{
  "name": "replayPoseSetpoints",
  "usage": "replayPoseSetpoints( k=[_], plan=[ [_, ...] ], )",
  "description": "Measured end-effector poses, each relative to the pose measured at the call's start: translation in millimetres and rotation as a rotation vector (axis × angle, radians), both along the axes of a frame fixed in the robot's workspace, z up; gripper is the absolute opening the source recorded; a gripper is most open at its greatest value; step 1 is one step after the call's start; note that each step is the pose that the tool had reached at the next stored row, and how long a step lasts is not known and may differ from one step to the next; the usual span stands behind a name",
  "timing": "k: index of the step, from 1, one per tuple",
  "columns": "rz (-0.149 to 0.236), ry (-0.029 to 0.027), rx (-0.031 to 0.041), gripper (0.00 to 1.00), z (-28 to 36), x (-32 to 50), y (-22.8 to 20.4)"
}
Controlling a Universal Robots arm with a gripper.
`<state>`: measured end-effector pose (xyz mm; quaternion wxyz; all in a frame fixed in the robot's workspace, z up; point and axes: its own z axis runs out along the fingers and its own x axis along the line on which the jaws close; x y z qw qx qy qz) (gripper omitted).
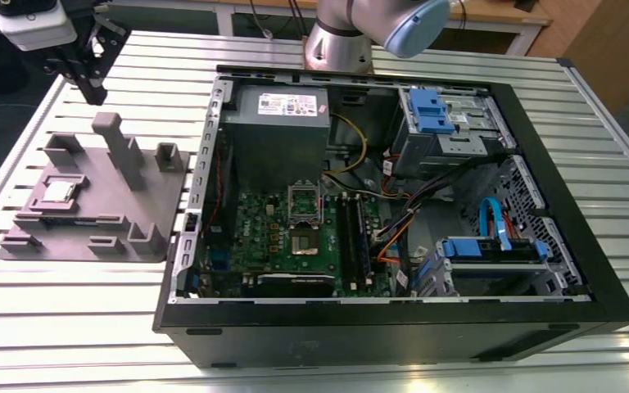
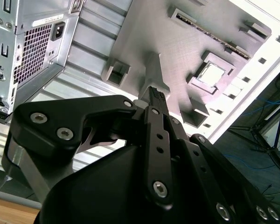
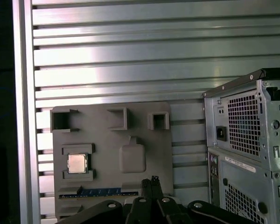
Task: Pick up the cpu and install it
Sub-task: 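Reach for the cpu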
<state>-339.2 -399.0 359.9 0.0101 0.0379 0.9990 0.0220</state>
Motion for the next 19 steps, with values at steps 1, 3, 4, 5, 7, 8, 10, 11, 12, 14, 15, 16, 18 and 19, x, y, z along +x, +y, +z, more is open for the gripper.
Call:
replayPoseSetpoints(
  k=[1, 3, 4, 5, 7, 8, 10, 11, 12, 14, 15, 16, 18, 19],
  plan=[
    [0.0, 0.0, 0.0, 0.11, 0.0, 0.0, 0.0],
    [0.0, 0.0, 0.0, 0.11, 0.0, -0.5, 0.0],
    [0.0, 0.0, 0.0, 0.11, 0.0, -1.5, 0.0],
    [0.0, 0.0001, 0.0, 0.11, 0.0, -2.3, 0.0],
    [0.0, -0.0001, 0.0001, 0.11, -0.2, -3.6, 0.0],
    [0.0, 0.0, 0.0, 0.11, -0.2, -4.1, 0.0],
    [0.0, 0.0001, 0.0001, 0.11, -0.4, -4.7, 0.0],
    [0.0, 0.0002, 0.0, 0.11, -0.5, -5.2, 0.0],
    [0.0, 0.0003, 0.0, 0.11, -0.5, -5.8, 0.0],
    [0.0, 0.0004, -0.0001, 0.11, -0.6, -7.5, 0.0],
    [0.0, 0.0004, 0.0, 0.11, -0.6, -9.0, 0.0],
    [0.0, 0.0004, 0.0001, 0.11, -0.7, -10.7, 0.0],
    [0.0, 0.0003, 0.0003, 0.11, -0.9, -15.1, 0.0],
    [0.0, 0.0003, 0.0004, 0.11, -1.0, -17.5, 0.0]
  ],
)
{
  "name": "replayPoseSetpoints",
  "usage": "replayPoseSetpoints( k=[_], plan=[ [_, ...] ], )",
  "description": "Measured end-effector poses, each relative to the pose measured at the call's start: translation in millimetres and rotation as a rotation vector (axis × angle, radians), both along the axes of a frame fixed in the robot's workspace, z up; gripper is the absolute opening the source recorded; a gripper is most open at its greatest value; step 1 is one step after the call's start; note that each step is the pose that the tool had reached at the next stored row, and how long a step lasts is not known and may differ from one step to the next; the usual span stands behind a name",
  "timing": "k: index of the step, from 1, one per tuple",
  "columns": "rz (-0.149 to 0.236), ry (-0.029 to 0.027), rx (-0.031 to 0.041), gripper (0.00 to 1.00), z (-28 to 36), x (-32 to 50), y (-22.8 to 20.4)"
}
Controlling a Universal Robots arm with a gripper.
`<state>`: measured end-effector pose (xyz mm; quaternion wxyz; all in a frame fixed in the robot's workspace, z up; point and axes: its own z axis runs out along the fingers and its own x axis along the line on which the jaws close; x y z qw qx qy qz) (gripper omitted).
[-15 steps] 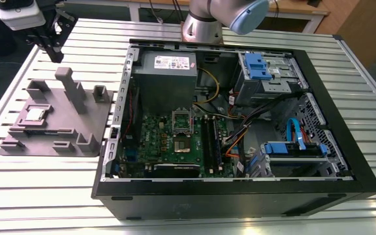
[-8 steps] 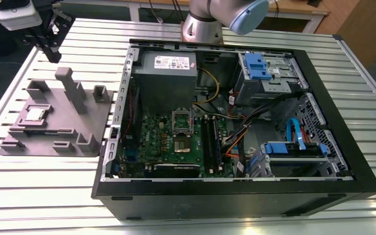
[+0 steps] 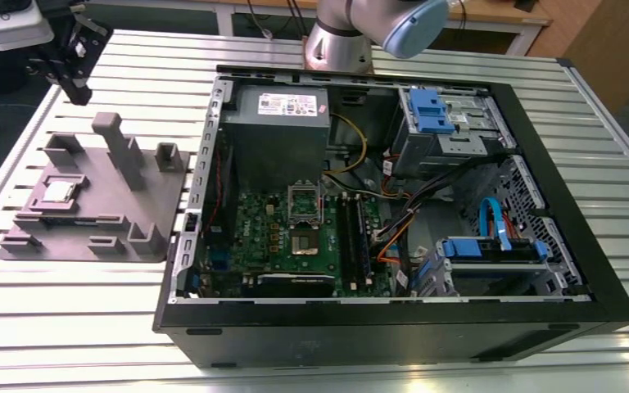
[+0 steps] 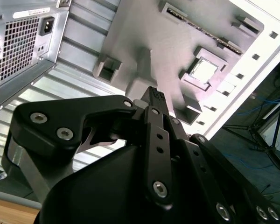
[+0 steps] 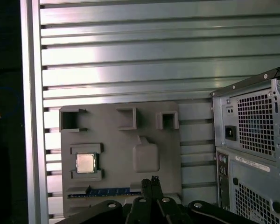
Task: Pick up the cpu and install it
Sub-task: 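Reach for the cpu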
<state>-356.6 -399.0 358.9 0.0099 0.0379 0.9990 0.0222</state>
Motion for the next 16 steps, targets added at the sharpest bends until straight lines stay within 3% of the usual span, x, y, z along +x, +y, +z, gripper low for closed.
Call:
replayPoseSetpoints(
  k=[4, 8, 16],
  plan=[
    [0.0, 0.0014, 0.0006, 0.11, -0.8, -6.8, 0.3],
    [0.0, 0.0088, 0.0019, 0.11, -2.1, -16.6, 1.2],
    [0.0, 0.0369, 0.002, 0.11, -5.1, -39.1, 2.2]
  ],
)
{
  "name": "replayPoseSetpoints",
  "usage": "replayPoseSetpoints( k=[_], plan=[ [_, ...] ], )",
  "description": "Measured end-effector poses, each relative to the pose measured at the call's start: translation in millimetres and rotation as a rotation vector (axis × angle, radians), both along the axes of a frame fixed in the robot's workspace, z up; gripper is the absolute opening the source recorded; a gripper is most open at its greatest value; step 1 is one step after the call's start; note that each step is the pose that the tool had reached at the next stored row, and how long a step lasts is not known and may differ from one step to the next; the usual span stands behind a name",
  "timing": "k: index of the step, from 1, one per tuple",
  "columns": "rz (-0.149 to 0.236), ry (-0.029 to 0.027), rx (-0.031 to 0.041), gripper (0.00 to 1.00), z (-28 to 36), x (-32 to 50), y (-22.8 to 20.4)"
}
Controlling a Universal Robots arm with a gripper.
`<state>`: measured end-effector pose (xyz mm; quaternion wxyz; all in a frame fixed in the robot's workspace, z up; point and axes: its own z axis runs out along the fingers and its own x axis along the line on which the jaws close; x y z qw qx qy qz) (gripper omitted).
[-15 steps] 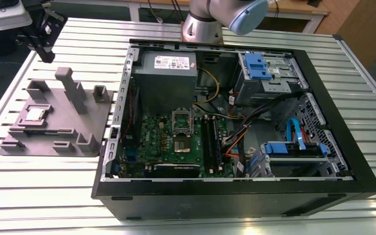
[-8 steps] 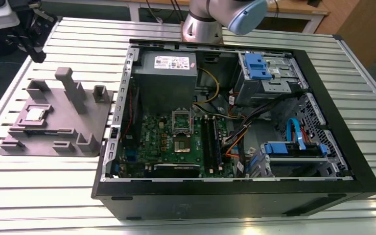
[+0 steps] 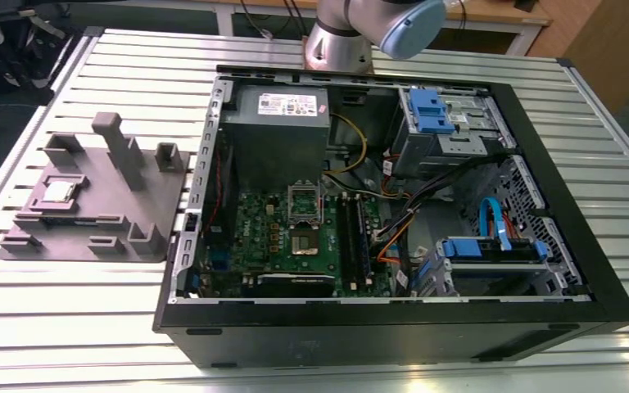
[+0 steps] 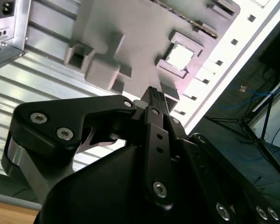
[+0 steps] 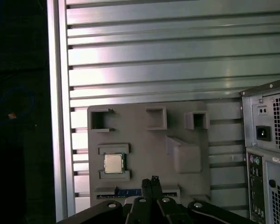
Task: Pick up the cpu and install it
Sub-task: 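Reach for the cpu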
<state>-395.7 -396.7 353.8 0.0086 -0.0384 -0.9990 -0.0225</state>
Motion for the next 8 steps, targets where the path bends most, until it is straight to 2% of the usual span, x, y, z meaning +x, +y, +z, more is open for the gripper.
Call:
replayPoseSetpoints(
  k=[4, 8],
  plan=[
    [0.0, 0.0023, 0.0001, 0.11, -1.3, -16.6, 0.0],
    [0.0, 0.0053, 0.0004, 0.11, -2.1, -27.3, 0.0]
  ],
)
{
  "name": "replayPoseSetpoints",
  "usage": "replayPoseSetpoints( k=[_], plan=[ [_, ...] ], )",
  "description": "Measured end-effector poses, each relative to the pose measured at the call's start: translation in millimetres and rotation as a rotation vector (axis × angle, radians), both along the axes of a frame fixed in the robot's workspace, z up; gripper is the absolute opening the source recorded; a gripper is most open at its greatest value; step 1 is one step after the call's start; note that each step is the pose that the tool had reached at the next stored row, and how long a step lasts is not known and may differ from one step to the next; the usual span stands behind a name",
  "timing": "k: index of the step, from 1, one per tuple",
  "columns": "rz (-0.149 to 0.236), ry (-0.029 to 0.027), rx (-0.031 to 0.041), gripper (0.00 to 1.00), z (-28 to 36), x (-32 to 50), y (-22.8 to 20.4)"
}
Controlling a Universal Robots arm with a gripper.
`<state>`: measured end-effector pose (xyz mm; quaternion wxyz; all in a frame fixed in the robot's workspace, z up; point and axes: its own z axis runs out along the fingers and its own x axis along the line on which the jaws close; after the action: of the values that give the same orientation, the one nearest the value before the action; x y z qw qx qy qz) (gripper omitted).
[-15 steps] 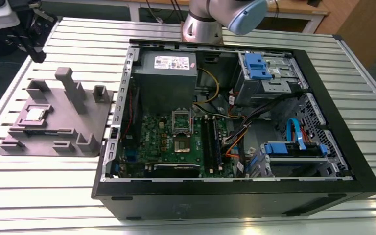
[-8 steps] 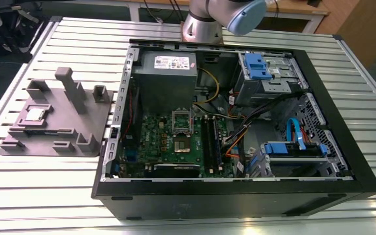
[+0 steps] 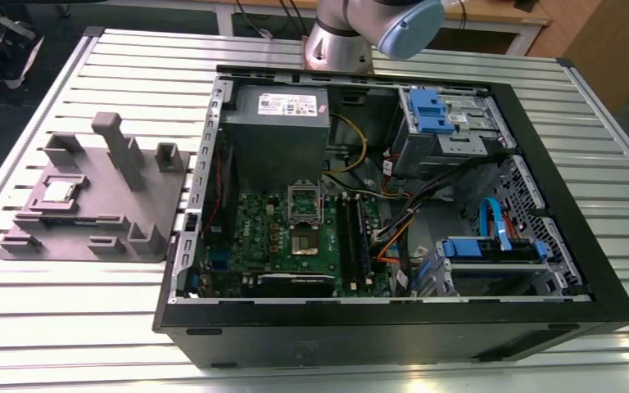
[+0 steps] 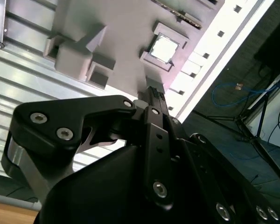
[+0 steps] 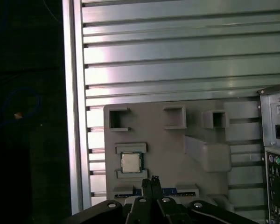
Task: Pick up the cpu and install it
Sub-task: 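Reach for the cpu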
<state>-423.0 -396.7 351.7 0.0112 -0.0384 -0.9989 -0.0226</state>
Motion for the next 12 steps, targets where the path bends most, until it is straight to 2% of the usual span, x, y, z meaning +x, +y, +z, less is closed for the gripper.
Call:
replayPoseSetpoints(
  k=[9, 12],
  plan=[
    [0.0, 0.0061, 0.0, 0.11, -1.6, -22.1, 0.0],
    [0.0, 0.0076, 0.0004, 0.11, -1.9, -26.2, 0.0]
  ],
)
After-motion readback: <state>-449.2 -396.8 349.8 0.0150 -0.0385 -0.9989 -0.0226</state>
